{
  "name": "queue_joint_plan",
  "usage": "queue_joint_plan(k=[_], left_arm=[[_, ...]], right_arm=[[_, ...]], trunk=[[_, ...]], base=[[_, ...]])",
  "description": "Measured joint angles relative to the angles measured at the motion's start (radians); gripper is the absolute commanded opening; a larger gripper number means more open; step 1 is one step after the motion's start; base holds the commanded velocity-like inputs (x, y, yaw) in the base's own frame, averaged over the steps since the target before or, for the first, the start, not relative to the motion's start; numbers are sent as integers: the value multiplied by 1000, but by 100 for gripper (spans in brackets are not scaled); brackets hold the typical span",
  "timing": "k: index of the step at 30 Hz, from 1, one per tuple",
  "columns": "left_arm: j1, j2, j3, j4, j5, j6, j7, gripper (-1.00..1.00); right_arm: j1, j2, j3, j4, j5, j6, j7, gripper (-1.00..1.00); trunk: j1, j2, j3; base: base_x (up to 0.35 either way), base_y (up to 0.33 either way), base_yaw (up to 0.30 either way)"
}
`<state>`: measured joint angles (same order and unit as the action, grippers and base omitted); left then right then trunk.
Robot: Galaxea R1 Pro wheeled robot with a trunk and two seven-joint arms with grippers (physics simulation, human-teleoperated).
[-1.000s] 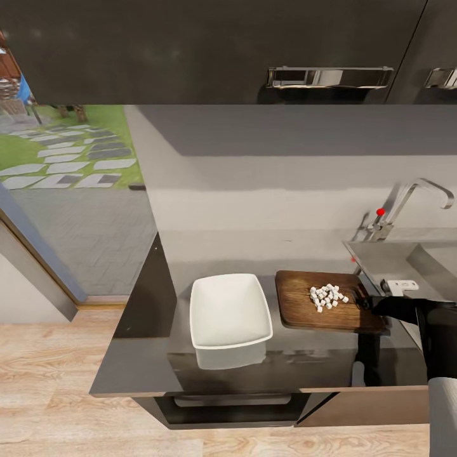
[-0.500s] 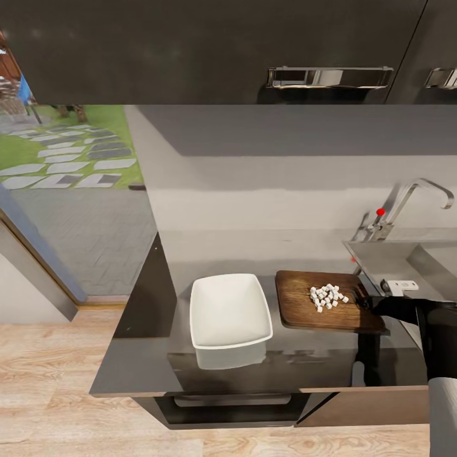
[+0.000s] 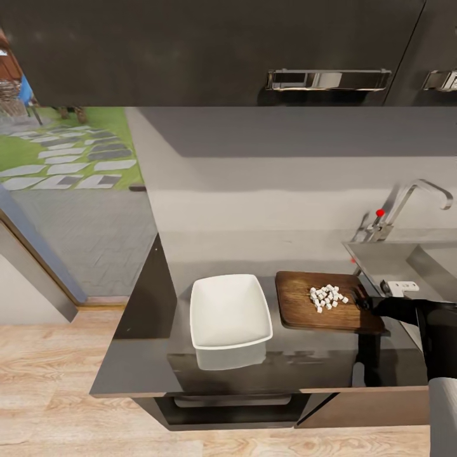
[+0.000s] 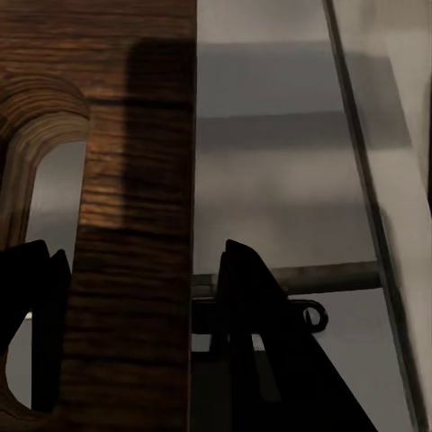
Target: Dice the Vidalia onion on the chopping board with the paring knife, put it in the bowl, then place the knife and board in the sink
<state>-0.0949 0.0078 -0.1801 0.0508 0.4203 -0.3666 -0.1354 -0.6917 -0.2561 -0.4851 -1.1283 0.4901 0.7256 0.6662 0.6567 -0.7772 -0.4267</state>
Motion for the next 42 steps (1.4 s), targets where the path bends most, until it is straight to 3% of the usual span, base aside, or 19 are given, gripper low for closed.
queue_joint_plan(k=[7, 42], left_arm=[[0, 0, 0, 0, 0, 0, 0, 100], [0, 0, 0, 0, 0, 0, 0, 100]], right_arm=[[1, -1, 0, 2, 42, -8, 4, -100], [1, 0, 0, 2, 31, -3, 6, -100]], trunk=[[0, 0, 10], [0, 0, 65]], base=[[0, 0, 0], [0, 0, 0]])
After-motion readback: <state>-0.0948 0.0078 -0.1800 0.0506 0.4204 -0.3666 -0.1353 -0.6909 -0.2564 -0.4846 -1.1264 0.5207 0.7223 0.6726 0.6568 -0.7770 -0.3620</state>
